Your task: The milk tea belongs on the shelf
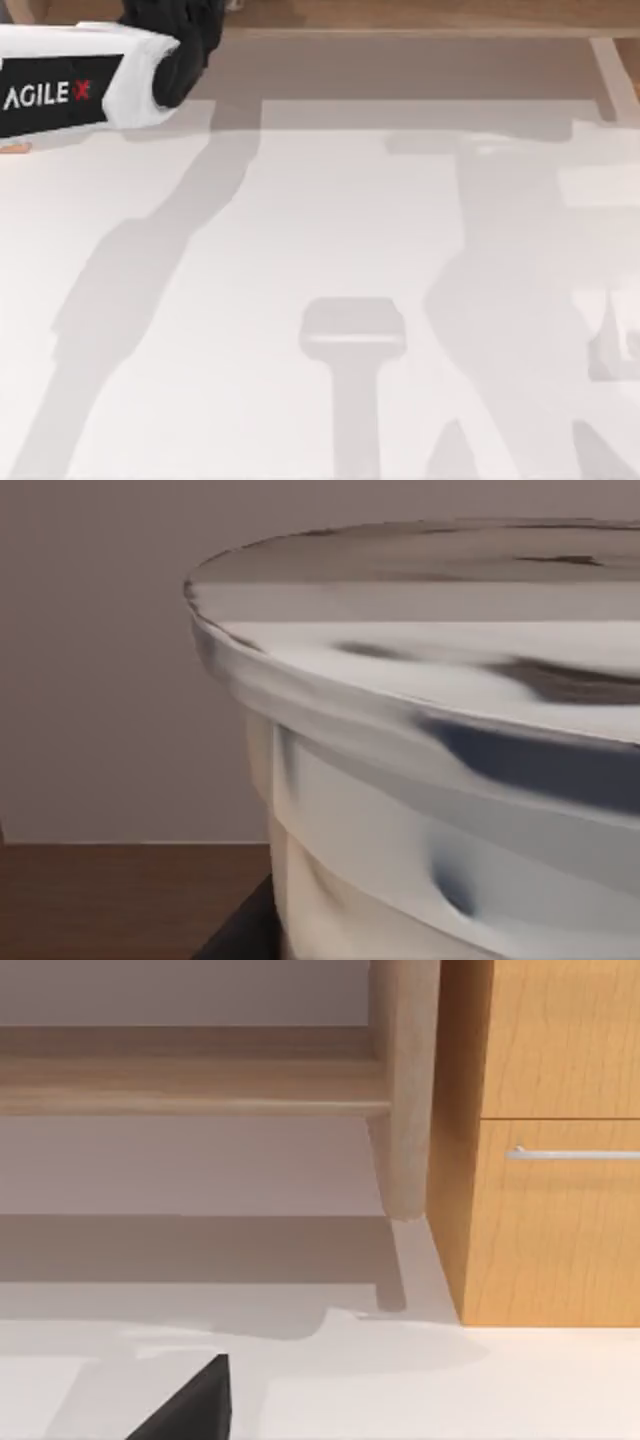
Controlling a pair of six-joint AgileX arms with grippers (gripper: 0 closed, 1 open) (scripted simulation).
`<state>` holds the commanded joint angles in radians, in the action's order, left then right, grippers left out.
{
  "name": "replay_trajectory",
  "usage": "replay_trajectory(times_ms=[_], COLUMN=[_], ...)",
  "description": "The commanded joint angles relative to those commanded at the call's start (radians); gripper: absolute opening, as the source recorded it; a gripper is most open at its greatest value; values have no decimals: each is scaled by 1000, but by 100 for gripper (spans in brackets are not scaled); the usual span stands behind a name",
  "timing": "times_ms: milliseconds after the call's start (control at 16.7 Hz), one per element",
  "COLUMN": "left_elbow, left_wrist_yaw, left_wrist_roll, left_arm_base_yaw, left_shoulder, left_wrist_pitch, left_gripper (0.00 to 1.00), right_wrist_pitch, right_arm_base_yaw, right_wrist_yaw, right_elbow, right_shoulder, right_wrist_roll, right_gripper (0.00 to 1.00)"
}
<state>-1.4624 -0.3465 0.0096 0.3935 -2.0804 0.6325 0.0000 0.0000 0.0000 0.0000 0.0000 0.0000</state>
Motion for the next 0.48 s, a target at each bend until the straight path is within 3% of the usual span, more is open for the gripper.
replay_trajectory(times_ms=[120, 480], left_elbow=[0, 0], left_wrist_yaw=[0, 0], left_wrist_roll=[0, 0], left_arm_base_yaw=[0, 0], left_shoulder=[0, 0], left_wrist_pitch=[0, 0], left_gripper=[98, 100], right_wrist_pitch=[0, 0], right_arm_base_yaw=[0, 0], right_wrist_yaw=[0, 0], right_elbow=[0, 0], right_shoulder=[0, 0], right_wrist_roll=[0, 0], right_gripper=[100, 100])
